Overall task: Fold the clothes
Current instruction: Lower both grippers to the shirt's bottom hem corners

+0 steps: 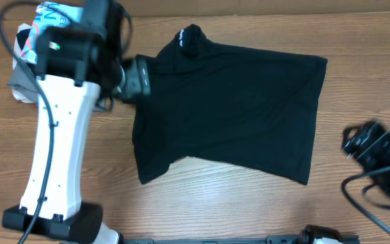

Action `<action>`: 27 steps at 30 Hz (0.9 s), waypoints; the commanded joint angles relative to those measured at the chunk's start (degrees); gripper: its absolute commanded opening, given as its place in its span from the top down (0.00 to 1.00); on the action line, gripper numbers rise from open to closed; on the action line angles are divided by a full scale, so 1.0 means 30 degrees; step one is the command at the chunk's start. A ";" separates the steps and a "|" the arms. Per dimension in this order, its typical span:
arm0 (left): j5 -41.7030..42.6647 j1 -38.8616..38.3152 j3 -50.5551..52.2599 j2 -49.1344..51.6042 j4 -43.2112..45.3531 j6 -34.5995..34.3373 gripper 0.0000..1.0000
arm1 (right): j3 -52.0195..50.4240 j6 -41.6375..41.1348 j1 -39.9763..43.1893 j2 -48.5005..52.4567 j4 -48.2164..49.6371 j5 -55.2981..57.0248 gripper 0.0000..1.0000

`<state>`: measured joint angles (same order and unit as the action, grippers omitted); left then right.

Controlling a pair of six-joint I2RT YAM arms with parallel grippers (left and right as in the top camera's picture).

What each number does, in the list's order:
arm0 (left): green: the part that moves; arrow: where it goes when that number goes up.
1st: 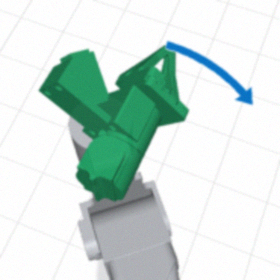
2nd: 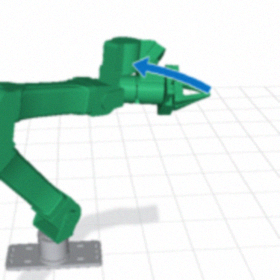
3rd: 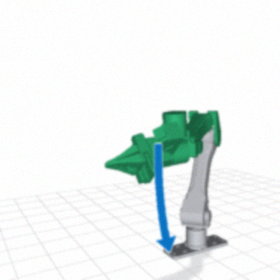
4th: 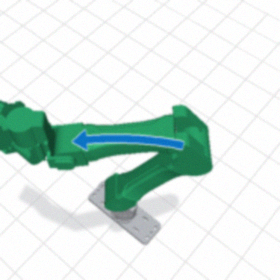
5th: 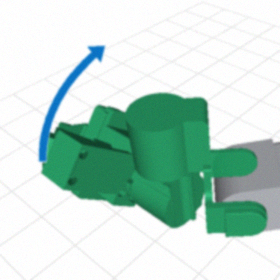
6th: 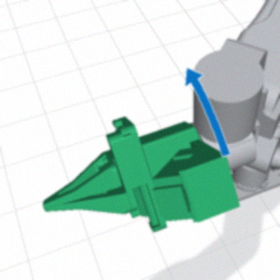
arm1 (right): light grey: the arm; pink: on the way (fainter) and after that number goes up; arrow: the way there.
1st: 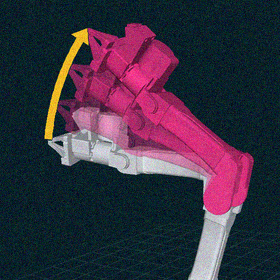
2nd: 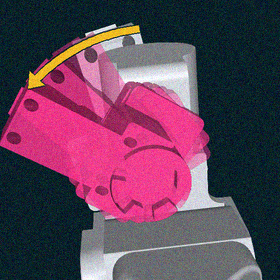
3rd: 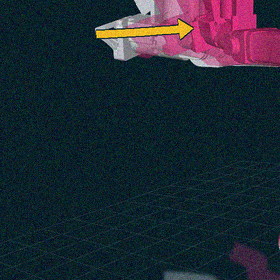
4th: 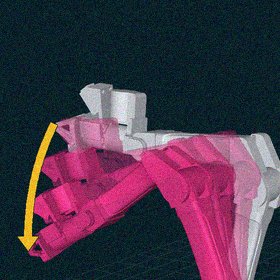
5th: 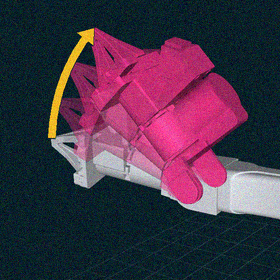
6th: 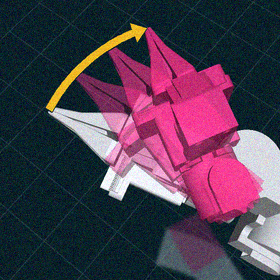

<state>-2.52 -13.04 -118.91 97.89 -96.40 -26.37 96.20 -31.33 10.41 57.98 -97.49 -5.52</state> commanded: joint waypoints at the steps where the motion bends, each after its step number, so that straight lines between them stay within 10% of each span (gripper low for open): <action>1: -0.1923 -0.0182 0.4335 -0.2608 0.0692 -0.4058 0.14 | -0.3796 -0.1880 -0.0080 -0.0160 0.0328 0.1435 0.19; 14: 0.2237 -0.0197 2.1791 -0.4750 1.2349 -0.8123 0.28 | -1.1825 -0.3708 -0.0080 0.1202 0.5661 0.1268 0.19; 27: 0.3308 -0.0197 2.6877 -0.4466 1.8651 -0.7497 0.30 | -1.2116 -0.3628 -0.0080 0.1814 0.6608 0.1341 0.20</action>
<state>5.56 -13.43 -40.99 84.14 -42.59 -48.97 59.99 -41.85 10.41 63.35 -77.95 -2.13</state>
